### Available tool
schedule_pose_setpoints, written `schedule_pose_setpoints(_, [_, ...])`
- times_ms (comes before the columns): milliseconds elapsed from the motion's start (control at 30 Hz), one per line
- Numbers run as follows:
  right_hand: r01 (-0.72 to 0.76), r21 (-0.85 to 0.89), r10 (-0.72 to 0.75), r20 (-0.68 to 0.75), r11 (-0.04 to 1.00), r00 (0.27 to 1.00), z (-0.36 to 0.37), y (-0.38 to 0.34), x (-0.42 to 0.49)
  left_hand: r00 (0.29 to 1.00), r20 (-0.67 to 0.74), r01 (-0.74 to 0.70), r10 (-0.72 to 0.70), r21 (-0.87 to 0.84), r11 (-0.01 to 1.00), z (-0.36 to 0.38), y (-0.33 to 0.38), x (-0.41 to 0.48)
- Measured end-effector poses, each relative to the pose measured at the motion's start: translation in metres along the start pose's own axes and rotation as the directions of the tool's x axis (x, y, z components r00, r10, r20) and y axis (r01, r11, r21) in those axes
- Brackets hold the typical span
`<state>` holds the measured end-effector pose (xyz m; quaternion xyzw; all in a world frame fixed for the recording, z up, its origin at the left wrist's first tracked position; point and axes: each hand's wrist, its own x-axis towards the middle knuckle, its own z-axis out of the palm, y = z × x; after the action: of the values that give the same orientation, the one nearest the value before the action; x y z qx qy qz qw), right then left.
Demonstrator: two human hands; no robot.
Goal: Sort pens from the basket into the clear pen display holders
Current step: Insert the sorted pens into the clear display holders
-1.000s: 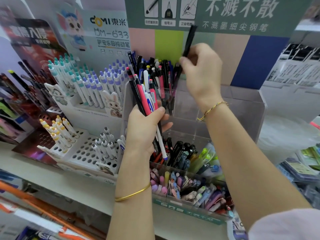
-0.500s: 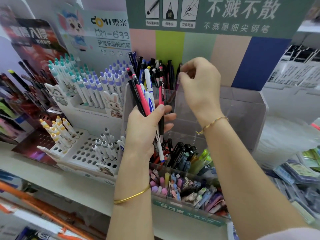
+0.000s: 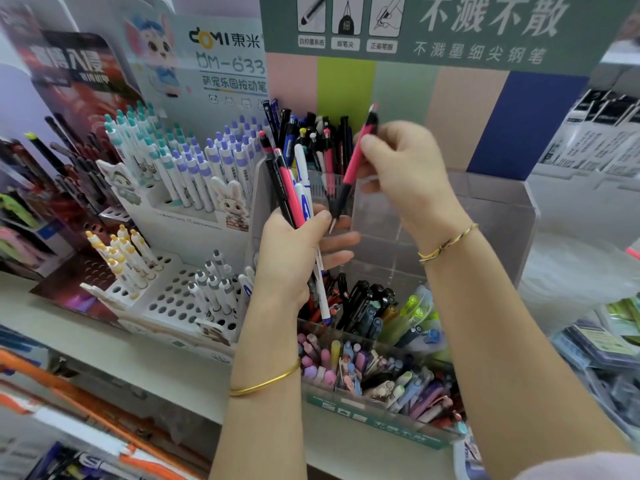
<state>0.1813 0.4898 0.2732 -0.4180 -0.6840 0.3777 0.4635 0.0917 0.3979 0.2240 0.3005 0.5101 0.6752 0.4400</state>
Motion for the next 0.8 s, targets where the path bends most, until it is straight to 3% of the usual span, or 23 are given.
schedule_pose_setpoints(133, [0.17, -0.02, -0.169, -0.273, 0.985, 0.947, -0.007, -0.006, 0.011, 1.0, -0.018, -0.022, 0.023, 0.038, 0.999, -0.002, 0.0, 0.001])
schedule_pose_setpoints(267, [0.321, -0.147, -0.352, -0.314, 0.936, 0.882, -0.002, -0.005, 0.014, 0.997, -0.055, -0.043, 0.045, 0.034, 0.998, 0.0, 0.0, 0.003])
schedule_pose_setpoints(433, [0.375, -0.244, -0.444, -0.383, 0.894, 0.81, 0.006, -0.004, 0.014, 0.992, -0.117, -0.051, 0.055, 0.041, 0.998, -0.002, 0.002, 0.003])
schedule_pose_setpoints(500, [0.367, -0.281, -0.45, -0.338, 0.887, 0.827, 0.007, -0.003, 0.014, 0.984, -0.169, -0.047, 0.052, 0.034, 0.998, -0.006, 0.001, 0.005])
schedule_pose_setpoints(600, [0.212, -0.44, -0.32, -0.186, 0.873, 0.929, 0.011, 0.003, 0.018, 0.971, -0.236, -0.032, 0.039, 0.032, 0.999, -0.01, 0.0, 0.008])
schedule_pose_setpoints(700, [0.09, -0.693, -0.213, -0.093, 0.715, 0.972, 0.014, 0.008, 0.02, 0.963, -0.27, -0.024, 0.028, 0.017, 1.0, -0.012, 0.0, 0.008])
schedule_pose_setpoints(800, [0.034, -0.784, -0.139, -0.066, 0.62, 0.988, 0.016, 0.011, 0.02, 0.962, -0.272, -0.032, 0.031, 0.002, 1.0, -0.014, 0.001, 0.007])
